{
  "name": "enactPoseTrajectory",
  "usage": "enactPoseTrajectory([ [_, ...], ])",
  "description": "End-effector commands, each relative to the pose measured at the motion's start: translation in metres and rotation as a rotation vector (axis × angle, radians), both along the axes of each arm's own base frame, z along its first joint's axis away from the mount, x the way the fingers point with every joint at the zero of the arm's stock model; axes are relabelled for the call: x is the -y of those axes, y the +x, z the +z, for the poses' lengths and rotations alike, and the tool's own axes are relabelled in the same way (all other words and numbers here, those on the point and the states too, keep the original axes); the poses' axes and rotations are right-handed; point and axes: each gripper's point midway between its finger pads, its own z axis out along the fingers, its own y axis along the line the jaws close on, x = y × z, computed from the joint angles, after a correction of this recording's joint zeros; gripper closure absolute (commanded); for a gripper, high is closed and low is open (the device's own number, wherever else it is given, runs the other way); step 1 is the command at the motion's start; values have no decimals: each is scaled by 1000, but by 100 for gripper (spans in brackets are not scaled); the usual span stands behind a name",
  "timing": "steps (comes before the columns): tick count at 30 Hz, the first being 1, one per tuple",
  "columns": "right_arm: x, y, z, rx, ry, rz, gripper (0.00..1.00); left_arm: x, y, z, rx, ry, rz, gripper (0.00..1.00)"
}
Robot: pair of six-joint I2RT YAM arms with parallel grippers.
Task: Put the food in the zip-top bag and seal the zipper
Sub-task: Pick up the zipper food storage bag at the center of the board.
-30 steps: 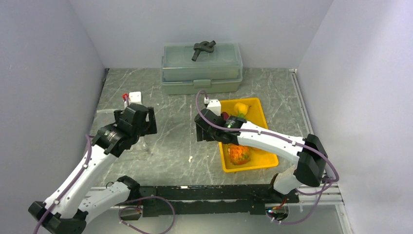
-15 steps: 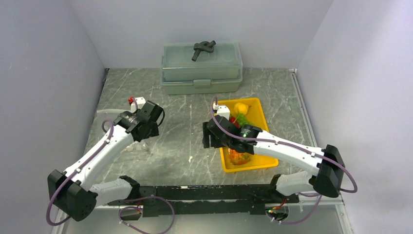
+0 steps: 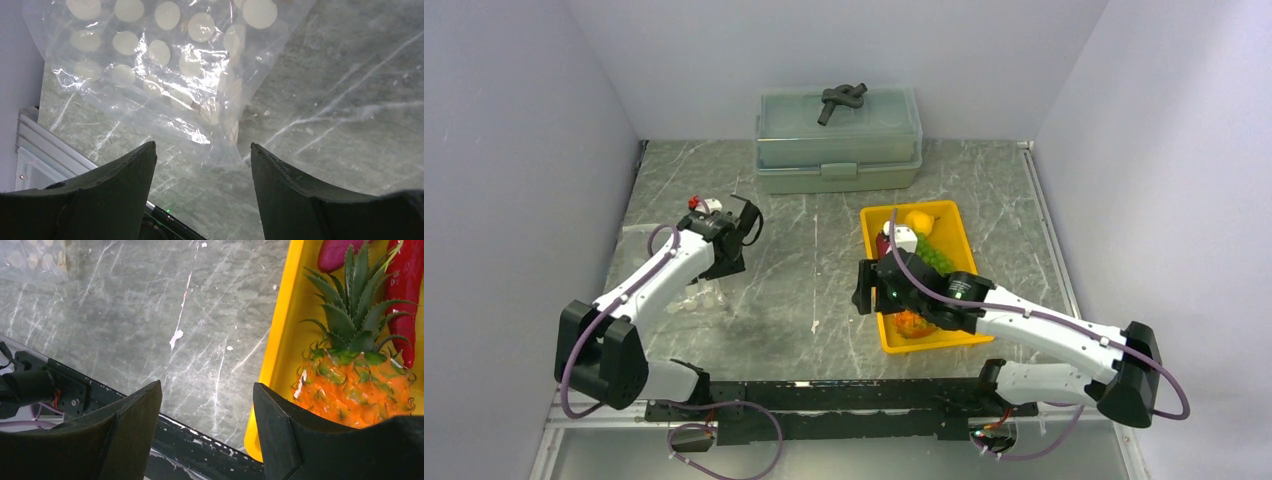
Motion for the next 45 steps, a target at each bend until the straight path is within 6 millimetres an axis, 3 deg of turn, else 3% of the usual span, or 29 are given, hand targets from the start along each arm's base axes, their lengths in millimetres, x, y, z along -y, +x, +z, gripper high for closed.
enactPoseTrajectory([
  [1, 0, -4, 13, 24, 71, 6, 29, -5, 15, -6, 13, -25, 45, 26],
  [10, 5, -12, 14, 15, 97, 14, 29, -11, 25, -29, -52, 5, 77, 30],
  [17, 8, -15, 18, 17, 107, 15, 28, -12, 24, -46, -96, 26, 89, 44],
  [23, 10, -16, 18, 17, 111, 14, 28, -12, 23, -50, -99, 22, 89, 71],
  [26, 9, -16, 17, 14, 111, 16, 28, -14, 21, -47, -93, 27, 101, 99],
  [31, 6, -18, 16, 9, 120, 25, 28, -10, 17, -37, -40, -16, 90, 100],
  [36, 5, -18, 16, 16, 120, 31, 28, 6, 13, -19, 46, -61, 6, 100],
  [45, 3, -11, 19, 38, 82, 37, 28, 22, -7, 7, 145, -126, -44, 100],
])
